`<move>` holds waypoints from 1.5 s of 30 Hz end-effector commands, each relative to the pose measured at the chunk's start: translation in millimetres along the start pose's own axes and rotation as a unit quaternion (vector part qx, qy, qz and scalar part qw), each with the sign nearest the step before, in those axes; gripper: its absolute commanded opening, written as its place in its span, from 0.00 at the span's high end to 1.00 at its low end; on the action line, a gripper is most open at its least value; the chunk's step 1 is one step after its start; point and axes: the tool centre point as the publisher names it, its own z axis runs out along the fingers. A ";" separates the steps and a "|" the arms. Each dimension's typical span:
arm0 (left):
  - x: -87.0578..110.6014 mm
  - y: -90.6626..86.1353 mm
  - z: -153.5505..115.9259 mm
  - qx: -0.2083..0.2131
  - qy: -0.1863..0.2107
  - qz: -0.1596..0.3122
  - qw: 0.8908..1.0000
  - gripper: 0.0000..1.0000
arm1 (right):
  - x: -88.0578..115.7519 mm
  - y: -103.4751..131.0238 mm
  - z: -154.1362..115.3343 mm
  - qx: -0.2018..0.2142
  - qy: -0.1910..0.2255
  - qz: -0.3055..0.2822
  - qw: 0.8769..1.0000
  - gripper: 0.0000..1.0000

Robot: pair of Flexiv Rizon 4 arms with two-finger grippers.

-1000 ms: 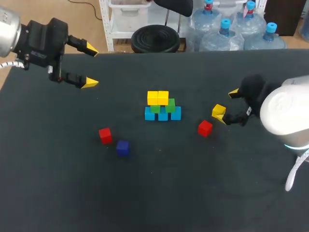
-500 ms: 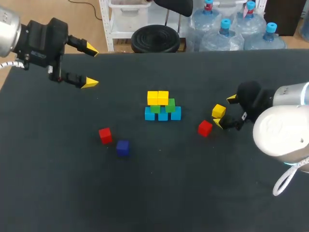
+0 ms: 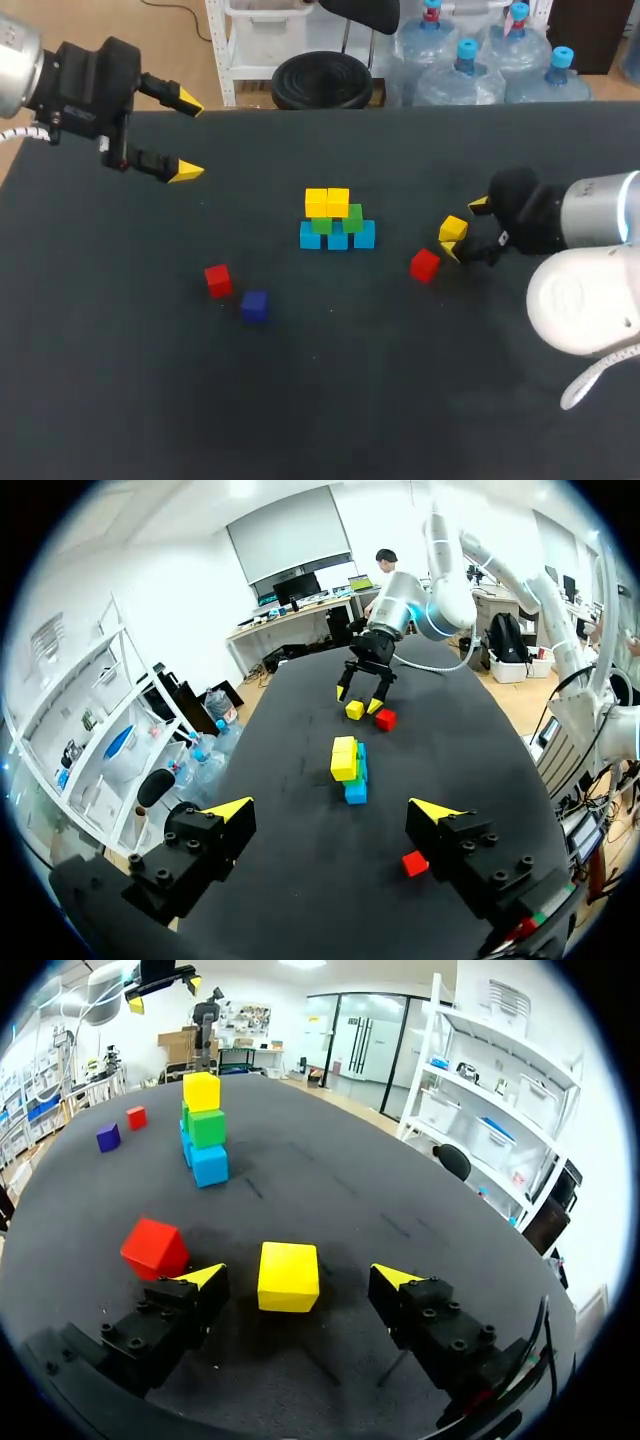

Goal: Place the blue cubes, place green cubes on the blue cubes, place the yellow cubes on the green cubes, then place the red cubes on the yellow cubes, and place purple cube on the red cubes.

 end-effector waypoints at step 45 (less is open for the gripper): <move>1.2 -0.7 -0.4 -0.002 -0.002 0.002 1.000 0.00 | -12.0 0.0 -3.9 -0.014 -0.014 -0.008 1.000 1.00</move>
